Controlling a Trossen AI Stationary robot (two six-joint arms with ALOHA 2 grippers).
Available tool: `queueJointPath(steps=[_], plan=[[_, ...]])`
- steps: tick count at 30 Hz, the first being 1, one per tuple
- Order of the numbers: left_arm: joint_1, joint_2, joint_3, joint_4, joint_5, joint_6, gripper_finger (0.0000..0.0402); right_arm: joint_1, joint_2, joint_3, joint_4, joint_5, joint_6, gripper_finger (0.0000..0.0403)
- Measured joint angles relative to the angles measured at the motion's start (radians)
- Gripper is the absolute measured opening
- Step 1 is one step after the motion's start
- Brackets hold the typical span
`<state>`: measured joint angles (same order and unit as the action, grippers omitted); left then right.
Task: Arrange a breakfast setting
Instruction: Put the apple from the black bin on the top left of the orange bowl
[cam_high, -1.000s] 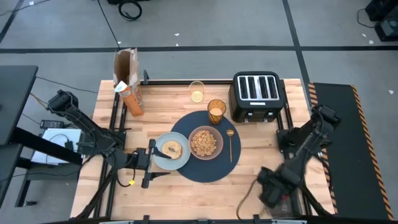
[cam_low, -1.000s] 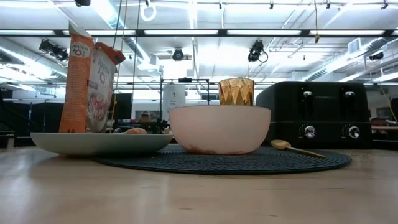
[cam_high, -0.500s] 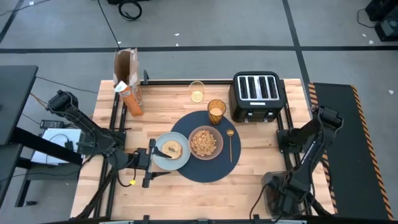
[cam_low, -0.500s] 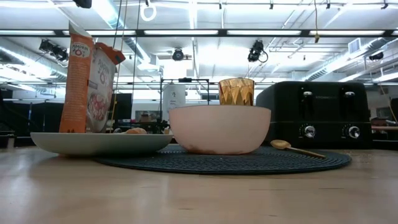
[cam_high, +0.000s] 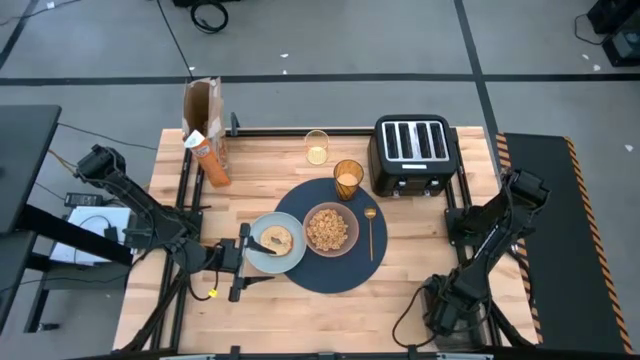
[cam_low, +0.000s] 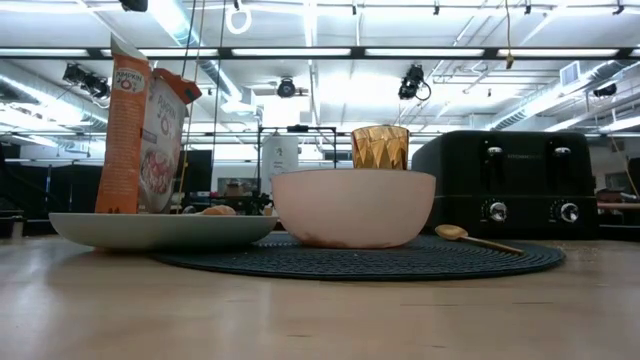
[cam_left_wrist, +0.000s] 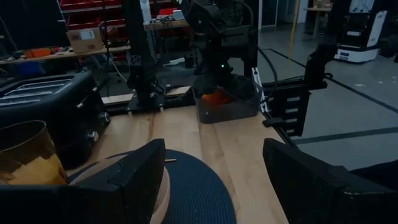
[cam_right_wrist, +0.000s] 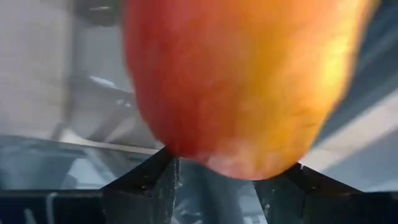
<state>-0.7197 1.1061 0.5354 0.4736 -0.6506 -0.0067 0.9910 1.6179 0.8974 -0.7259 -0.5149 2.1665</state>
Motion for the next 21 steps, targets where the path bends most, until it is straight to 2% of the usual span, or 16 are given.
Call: queueJointPath(steps=[8,21], plan=[[0.000,0.000,0.000,-0.001,0.000,0.003,0.0279,-0.057,0.001,0.039,-0.025,0.092,-0.072,0.0183],[0.000,0.000,0.000,-0.008,0.000,0.054,0.0279,-0.042,0.001,0.075,0.067,0.155,0.190,0.0183]])
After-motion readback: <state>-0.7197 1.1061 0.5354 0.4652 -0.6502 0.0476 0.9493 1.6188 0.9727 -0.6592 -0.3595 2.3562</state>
